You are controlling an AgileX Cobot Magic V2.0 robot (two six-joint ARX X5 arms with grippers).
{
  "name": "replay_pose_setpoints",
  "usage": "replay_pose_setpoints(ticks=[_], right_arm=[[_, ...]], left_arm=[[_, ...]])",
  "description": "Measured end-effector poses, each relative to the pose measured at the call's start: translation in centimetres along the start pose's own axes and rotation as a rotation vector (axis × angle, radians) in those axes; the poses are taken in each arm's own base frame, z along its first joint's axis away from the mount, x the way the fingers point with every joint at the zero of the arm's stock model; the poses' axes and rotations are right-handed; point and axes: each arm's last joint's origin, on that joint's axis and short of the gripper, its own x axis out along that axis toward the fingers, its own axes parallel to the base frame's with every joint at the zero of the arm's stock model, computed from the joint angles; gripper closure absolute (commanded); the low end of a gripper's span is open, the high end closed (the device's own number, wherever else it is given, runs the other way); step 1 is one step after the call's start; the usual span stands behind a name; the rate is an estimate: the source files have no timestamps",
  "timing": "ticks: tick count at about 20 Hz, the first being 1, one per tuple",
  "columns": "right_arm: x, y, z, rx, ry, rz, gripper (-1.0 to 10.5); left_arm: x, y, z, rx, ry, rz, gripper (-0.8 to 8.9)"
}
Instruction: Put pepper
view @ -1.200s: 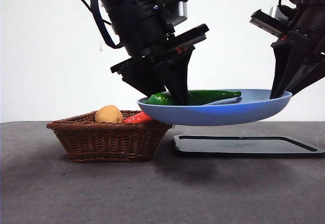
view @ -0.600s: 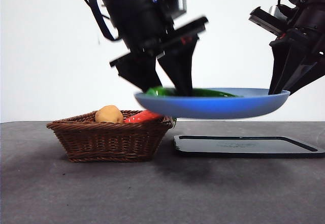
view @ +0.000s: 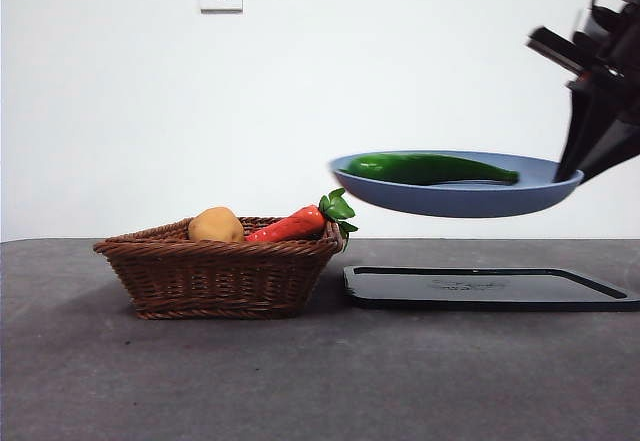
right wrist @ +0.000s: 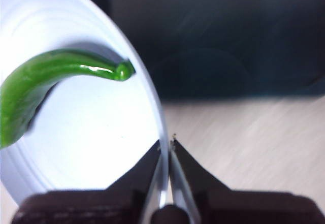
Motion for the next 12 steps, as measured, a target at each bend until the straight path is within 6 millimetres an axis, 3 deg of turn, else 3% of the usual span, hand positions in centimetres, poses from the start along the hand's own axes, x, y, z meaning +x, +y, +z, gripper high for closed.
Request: replay_pose_setpoints(ticks=[5,12], right_arm=[[2.2,-4.0,3.2,0.133,-0.004,-0.053,9.4],[6.6,-6.2,5.8,0.178,0.045,-0.067,9.4]], left_arm=[[-3.4,-0.4,0.1,0.010,-0.090,-0.006,5.55],[-3.7,-0.4,0.1,0.010,-0.097,-0.006,5.55]])
